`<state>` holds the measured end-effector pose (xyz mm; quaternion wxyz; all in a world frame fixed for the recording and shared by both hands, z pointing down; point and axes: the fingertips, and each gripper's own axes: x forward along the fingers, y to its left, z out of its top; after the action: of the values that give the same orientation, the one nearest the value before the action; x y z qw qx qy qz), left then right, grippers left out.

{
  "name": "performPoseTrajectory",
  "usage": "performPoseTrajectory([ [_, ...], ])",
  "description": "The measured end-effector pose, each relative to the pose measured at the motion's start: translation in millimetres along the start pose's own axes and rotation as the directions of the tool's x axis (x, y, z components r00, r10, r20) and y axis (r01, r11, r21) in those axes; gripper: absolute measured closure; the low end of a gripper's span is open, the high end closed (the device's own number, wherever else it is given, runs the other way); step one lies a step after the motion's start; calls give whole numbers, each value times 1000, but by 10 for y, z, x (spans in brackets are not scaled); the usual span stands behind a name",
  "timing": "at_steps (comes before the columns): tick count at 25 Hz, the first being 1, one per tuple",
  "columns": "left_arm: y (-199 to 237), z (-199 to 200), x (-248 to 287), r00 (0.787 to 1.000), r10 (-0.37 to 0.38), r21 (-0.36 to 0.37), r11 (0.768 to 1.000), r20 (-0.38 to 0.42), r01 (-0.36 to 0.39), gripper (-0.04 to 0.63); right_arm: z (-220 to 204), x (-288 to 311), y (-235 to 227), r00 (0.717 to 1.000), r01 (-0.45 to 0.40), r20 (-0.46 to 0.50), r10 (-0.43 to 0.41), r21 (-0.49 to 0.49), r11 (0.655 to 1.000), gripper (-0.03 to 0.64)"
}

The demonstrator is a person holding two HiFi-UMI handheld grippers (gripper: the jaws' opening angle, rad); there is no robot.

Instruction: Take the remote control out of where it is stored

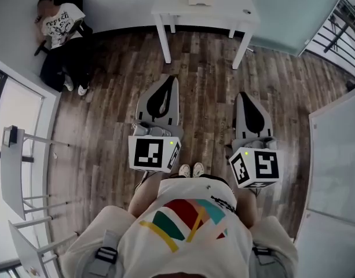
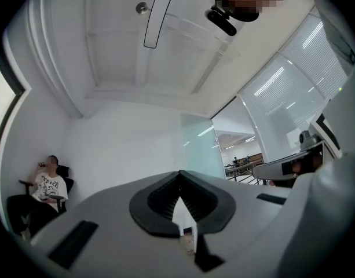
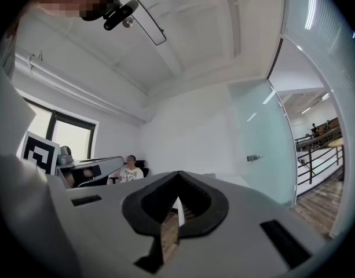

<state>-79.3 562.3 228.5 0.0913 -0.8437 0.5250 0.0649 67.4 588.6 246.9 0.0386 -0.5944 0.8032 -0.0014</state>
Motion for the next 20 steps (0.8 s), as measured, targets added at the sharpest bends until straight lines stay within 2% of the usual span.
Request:
performPoseTrajectory([
  [15, 17, -143, 260, 999, 35, 22, 999, -27, -35, 592, -185, 224, -183, 998, -39, -46, 40, 9, 999, 620],
  [20, -82, -258, 315, 997, 48, 20, 999, -53, -47, 592, -331, 252, -302, 995, -58, -79, 62, 51, 997, 620],
])
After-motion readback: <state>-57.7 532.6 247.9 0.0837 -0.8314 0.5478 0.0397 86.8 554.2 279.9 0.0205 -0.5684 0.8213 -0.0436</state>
